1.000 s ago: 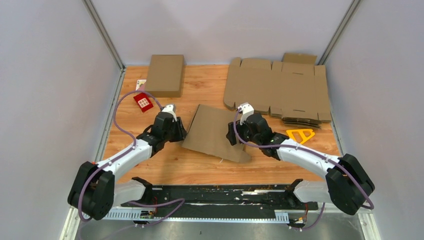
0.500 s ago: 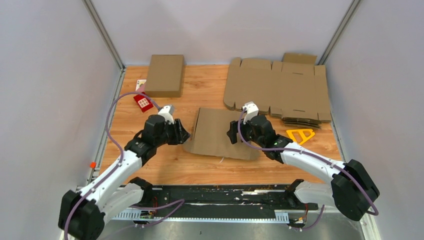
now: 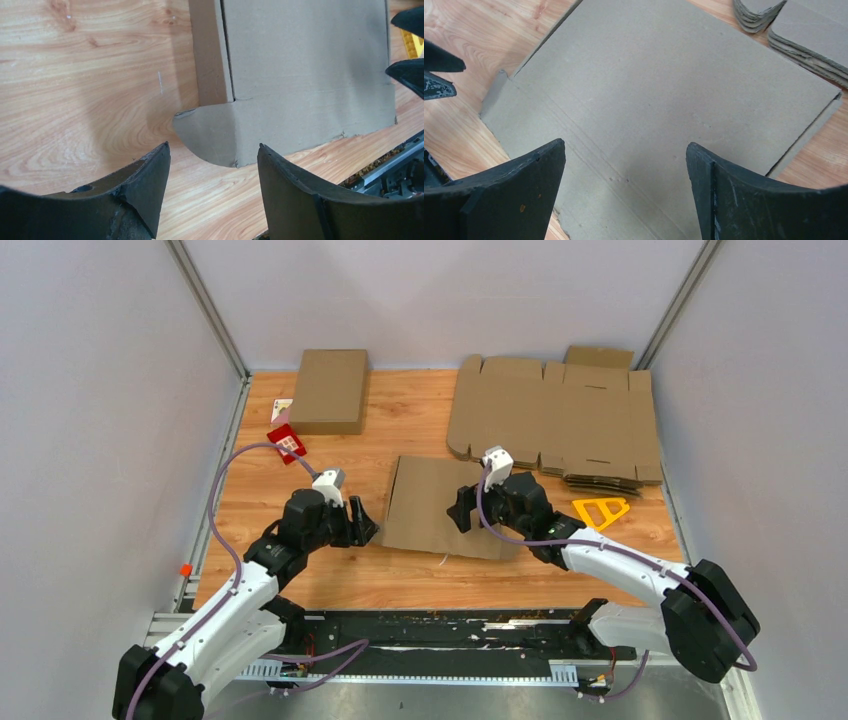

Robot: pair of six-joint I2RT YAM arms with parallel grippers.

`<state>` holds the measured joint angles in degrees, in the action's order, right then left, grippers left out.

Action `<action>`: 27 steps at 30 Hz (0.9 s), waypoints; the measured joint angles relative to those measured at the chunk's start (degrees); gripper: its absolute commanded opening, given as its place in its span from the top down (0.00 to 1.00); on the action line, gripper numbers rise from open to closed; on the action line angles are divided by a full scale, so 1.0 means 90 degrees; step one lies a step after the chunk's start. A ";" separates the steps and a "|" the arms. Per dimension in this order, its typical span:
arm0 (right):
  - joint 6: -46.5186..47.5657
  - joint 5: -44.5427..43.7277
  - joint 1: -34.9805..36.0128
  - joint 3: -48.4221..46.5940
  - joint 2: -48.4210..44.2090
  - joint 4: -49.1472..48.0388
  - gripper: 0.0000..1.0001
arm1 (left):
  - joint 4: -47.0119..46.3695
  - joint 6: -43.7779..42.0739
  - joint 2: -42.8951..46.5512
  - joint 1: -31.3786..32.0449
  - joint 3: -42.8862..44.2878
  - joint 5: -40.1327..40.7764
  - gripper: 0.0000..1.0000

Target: Fold the paper box

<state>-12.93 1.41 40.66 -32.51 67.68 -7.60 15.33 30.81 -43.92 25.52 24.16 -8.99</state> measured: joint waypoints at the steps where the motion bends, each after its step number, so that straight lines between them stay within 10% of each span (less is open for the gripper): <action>1: 0.0002 0.0044 0.0000 0.0000 0.0012 -0.0012 0.12 | -0.0034 -0.0027 0.0002 0.0000 0.0000 -0.0002 0.25; 14: -0.0126 0.1219 0.0000 0.0002 0.0668 -0.0775 0.49 | -0.0663 -0.0316 0.0102 0.0000 -0.0461 -0.0236 0.17; 27: -0.0617 0.2069 -0.0369 -0.0277 0.1678 -0.0940 0.59 | -0.0891 -0.0537 -0.0240 0.0000 -0.0461 -0.0464 0.16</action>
<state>-18.48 20.03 37.34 -35.00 82.78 -16.05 7.31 25.98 -46.09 25.52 20.01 -13.17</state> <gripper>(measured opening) 0.428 0.840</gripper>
